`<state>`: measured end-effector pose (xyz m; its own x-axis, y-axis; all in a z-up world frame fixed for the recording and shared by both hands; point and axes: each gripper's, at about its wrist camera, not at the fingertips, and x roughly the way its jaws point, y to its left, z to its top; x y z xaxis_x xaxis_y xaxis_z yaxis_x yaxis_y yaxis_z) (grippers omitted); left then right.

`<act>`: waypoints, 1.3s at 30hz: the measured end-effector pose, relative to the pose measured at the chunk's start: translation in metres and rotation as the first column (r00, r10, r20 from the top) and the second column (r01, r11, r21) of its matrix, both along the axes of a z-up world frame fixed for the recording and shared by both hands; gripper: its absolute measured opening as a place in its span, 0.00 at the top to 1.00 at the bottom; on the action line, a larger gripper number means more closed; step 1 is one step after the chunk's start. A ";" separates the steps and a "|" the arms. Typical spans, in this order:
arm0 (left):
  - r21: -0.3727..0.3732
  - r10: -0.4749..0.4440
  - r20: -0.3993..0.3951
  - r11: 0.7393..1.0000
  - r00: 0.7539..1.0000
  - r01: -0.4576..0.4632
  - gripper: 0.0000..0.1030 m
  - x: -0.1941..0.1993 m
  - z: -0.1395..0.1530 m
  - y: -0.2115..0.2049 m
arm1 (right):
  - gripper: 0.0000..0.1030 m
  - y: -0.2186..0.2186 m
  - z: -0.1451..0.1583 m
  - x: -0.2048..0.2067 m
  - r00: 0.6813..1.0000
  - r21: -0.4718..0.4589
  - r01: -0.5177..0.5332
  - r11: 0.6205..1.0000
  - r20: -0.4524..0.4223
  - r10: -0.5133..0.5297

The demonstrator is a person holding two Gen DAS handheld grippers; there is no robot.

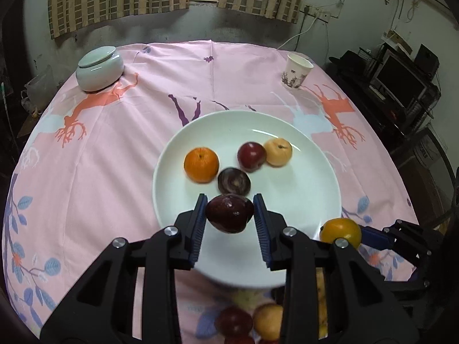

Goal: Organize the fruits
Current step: 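Lower both held fruits onto the white plate and open both grippers, then grasp the glossy dark brown fruit with the right gripper while the left gripper grasps a mandarin orange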

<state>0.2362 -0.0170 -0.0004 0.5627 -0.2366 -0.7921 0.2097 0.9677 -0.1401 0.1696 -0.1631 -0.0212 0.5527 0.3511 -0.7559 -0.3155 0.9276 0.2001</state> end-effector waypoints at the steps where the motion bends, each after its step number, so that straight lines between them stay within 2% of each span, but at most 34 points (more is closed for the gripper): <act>1: 0.004 0.009 -0.001 1.000 1.000 -0.009 0.68 0.012 -0.003 -0.003 | 0.62 0.002 -0.003 0.016 1.000 -0.008 0.010 1.000 -0.002 -0.010; 4: 0.001 0.033 -0.036 0.999 0.999 -0.033 0.68 0.050 -0.014 -0.012 | 0.62 0.006 -0.016 0.052 0.999 -0.039 0.020 0.999 -0.024 -0.021; 8: 0.011 0.041 -0.073 0.999 0.997 -0.040 0.68 0.084 -0.028 -0.021 | 0.62 0.007 -0.031 0.083 0.997 -0.035 0.023 0.999 -0.068 -0.025; 17: 0.028 0.046 -0.101 0.999 0.994 -0.043 0.67 0.111 -0.049 -0.029 | 0.62 0.010 -0.048 0.109 0.995 -0.043 0.032 0.999 -0.098 -0.036; 19: 0.036 0.047 -0.110 0.998 0.993 -0.043 0.67 0.115 -0.052 -0.031 | 0.58 0.011 -0.050 0.111 0.994 -0.060 0.036 0.998 -0.098 -0.042; 20: 0.042 0.049 -0.113 0.998 0.992 -0.045 0.63 0.115 -0.053 -0.032 | 0.43 0.012 -0.049 0.111 0.994 -0.076 0.038 0.996 -0.094 -0.046; 21: 0.053 0.060 -0.110 0.997 0.992 -0.055 0.46 0.114 -0.052 -0.031 | 0.34 0.012 -0.047 0.109 0.995 -0.092 0.044 0.995 -0.084 -0.052; 22: 0.051 0.065 -0.102 0.997 0.993 -0.060 0.35 0.112 -0.048 -0.029 | 0.34 0.012 -0.043 0.106 0.996 -0.102 0.046 0.994 -0.065 -0.053; 23: 0.030 0.060 -0.083 0.998 0.995 -0.057 0.23 0.108 -0.042 -0.027 | 0.34 0.010 -0.038 0.101 0.998 -0.108 0.043 0.993 -0.047 -0.048; 26: 0.022 0.052 -0.033 0.998 0.998 -0.051 0.20 0.088 -0.018 -0.018 | 0.30 0.005 -0.021 0.082 0.999 -0.106 0.025 0.994 -0.022 -0.027; 28: -0.001 0.043 -0.007 0.999 0.999 -0.043 0.11 0.067 -0.002 -0.009 | 0.21 -0.002 -0.011 0.060 1.000 -0.101 0.017 0.995 -0.006 -0.018; 29: -0.006 0.040 0.011 0.999 0.999 -0.040 0.07 0.052 0.004 -0.005 | 0.09 -0.006 -0.008 0.049 1.000 -0.099 0.021 0.995 0.004 -0.021; 30: -0.004 0.033 0.033 0.999 0.999 -0.033 0.05 0.035 0.010 -0.001 | 0.01 -0.010 -0.005 0.035 0.999 -0.101 0.034 0.994 0.024 -0.032; 32: 0.018 0.022 0.072 1.000 0.997 -0.023 0.02 0.000 0.015 0.006 | 0.01 -0.020 0.001 0.000 0.992 -0.118 0.079 0.990 0.105 -0.067; 35: 0.053 0.016 0.110 0.998 0.994 -0.022 0.02 -0.057 0.005 0.017 | 0.01 -0.032 0.002 -0.051 0.979 -0.163 0.117 0.980 0.183 -0.087; 39: 0.088 0.045 0.089 0.995 0.995 -0.052 0.02 -0.119 -0.027 0.030 | 0.01 -0.054 -0.006 -0.106 0.979 -0.090 0.140 0.986 0.164 -0.124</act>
<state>0.1172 0.0125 -0.0273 0.6393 -0.1375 -0.7566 0.1698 0.9848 -0.0355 0.0637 -0.2169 -0.0273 0.7037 0.1934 -0.6837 -0.2090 0.9760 0.0610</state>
